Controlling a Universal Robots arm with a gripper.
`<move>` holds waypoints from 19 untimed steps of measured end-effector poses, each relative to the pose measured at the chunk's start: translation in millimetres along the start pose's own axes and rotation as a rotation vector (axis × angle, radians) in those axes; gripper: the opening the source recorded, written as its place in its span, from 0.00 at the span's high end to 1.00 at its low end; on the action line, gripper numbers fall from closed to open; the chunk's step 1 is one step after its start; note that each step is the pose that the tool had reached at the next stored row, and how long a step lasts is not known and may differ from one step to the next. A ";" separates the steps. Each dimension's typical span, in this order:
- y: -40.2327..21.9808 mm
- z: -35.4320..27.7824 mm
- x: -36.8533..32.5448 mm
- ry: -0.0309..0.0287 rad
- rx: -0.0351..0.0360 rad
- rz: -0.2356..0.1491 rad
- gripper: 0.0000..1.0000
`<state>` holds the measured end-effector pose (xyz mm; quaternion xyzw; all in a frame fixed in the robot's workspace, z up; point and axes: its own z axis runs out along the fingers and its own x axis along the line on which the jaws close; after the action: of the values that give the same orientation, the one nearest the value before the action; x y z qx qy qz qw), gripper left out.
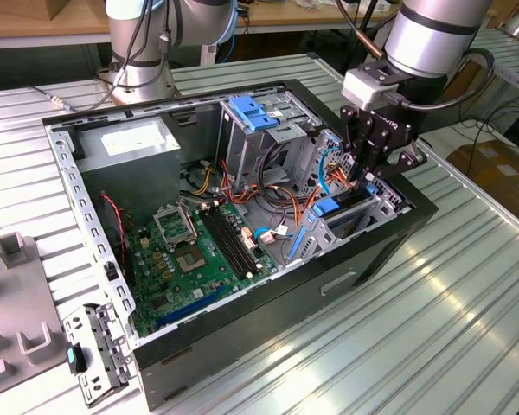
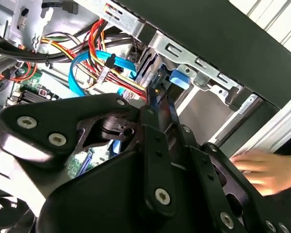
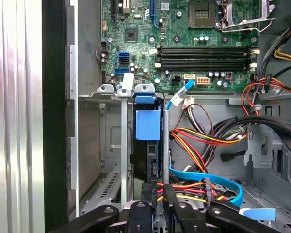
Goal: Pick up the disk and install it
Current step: 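Insert the first disk wire, then insert the second disk wire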
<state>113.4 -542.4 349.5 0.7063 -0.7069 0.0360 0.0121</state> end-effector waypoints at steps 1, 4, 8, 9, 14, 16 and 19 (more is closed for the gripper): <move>0.0 -0.3 0.0 0.0004 0.0000 0.000 0.77; 0.0 -0.7 0.0 0.0003 0.0000 0.000 0.89; -0.1 -1.1 0.1 0.0003 0.0000 0.000 0.89; -0.1 -1.2 0.1 0.0003 0.0000 0.000 0.89; -0.1 -1.8 0.1 0.0003 0.0000 0.000 0.89; -0.1 -2.2 0.2 0.0003 0.0000 0.000 0.89; 2.3 -2.6 0.1 0.0006 0.0000 0.000 0.89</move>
<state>110.9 -542.3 352.0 0.7063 -0.7069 0.0362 0.0123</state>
